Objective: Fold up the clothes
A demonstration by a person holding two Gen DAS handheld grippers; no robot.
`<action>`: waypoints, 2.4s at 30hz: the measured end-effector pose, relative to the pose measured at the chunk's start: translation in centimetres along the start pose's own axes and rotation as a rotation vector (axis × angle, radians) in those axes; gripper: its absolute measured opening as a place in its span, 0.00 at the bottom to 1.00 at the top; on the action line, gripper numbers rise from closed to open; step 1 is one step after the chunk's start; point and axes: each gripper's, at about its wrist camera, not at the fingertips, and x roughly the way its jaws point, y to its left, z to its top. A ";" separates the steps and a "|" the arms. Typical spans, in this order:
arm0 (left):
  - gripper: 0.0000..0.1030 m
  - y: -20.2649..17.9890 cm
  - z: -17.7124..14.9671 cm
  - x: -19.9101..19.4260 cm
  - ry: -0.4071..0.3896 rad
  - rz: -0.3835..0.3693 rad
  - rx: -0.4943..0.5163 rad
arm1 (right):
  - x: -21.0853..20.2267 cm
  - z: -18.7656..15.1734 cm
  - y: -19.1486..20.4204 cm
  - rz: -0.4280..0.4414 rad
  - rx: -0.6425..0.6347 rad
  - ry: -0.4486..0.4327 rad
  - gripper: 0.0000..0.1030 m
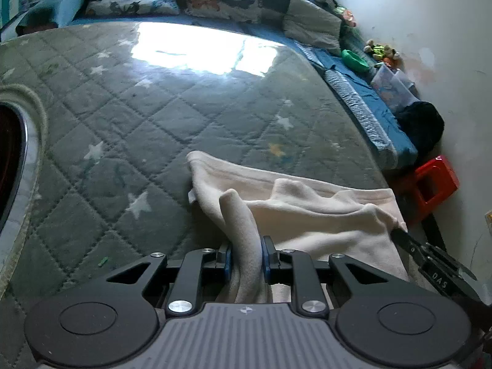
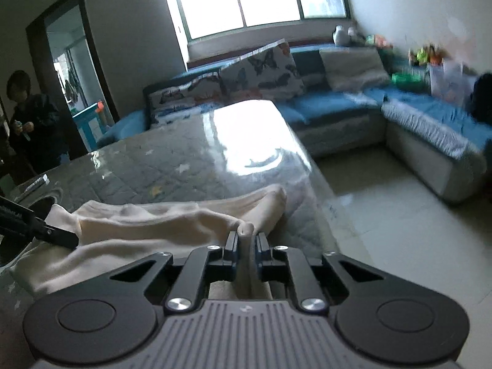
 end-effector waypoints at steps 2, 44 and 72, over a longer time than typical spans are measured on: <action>0.20 -0.6 0.0 -0.3 0.000 -0.031 0.007 | -1.2 0.7 0.5 -0.035 -0.027 -0.039 0.09; 0.44 -7.9 0.2 4.2 0.010 -0.017 0.187 | 1.2 0.0 3.0 -0.031 -0.148 0.008 0.60; 0.92 -5.4 -6.4 0.3 -0.026 0.076 0.193 | -5.4 -5.2 5.3 -0.080 -0.096 -0.014 1.00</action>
